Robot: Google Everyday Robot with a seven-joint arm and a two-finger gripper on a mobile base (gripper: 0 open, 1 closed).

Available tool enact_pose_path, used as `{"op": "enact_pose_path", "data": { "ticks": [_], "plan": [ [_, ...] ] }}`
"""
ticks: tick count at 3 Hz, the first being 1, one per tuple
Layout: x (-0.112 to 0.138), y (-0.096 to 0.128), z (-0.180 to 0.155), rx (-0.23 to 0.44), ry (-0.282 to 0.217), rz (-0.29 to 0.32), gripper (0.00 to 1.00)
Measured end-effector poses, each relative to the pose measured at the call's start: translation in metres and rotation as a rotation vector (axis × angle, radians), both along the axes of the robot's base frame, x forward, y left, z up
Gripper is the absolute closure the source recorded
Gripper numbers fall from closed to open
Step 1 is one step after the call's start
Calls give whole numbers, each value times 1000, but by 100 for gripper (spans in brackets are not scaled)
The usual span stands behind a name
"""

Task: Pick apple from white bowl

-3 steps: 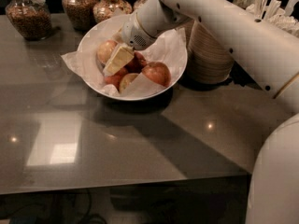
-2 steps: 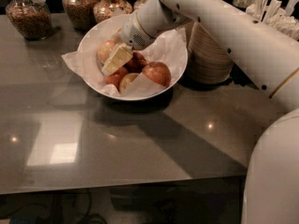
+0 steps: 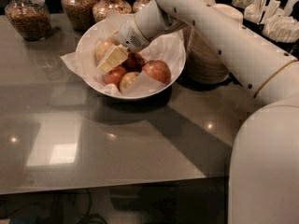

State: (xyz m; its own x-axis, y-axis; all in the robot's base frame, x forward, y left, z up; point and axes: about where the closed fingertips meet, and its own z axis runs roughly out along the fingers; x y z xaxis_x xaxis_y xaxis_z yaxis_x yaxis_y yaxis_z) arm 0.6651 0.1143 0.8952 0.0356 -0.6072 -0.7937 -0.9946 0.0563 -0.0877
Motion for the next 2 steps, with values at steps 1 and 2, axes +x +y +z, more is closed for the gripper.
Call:
{"op": "enact_pose_path", "data": {
  "ticks": [1,2],
  "plan": [
    [0,0,0,0,0,0,47],
    [0,0,0,0,0,0,70]
  ]
}}
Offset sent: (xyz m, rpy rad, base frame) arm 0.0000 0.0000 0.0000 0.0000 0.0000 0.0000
